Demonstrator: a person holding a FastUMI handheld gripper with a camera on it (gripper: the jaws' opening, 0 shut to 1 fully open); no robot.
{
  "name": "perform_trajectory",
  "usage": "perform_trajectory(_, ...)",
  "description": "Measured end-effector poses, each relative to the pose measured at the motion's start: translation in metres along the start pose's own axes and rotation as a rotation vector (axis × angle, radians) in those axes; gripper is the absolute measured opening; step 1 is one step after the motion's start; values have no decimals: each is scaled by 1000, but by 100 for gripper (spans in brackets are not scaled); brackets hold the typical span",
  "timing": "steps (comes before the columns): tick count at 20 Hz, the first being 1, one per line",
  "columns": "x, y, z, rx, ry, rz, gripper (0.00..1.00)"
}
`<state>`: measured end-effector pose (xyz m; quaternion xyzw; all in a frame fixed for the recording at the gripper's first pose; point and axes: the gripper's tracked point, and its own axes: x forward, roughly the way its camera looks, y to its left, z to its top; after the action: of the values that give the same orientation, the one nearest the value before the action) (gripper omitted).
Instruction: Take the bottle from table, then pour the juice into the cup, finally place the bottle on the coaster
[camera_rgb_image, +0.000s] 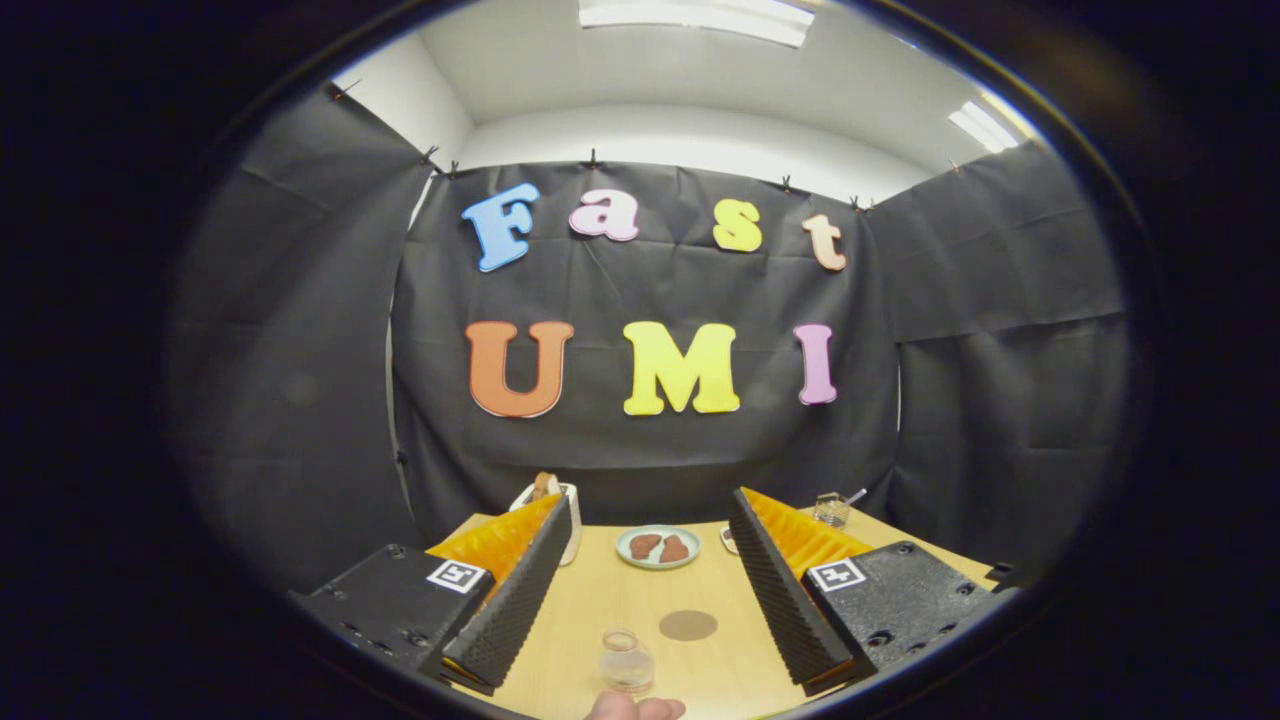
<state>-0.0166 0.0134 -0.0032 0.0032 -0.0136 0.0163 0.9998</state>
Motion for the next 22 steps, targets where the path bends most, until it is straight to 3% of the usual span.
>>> perform_trajectory(8,-17,4,-31,-14,0,-3,100)
perform_trajectory(11,-24,17,-69,-36,3,37,100)
perform_trajectory(17,-36,21,-172,-145,97,22,100)
perform_trajectory(22,-40,18,-243,-82,175,45,100)
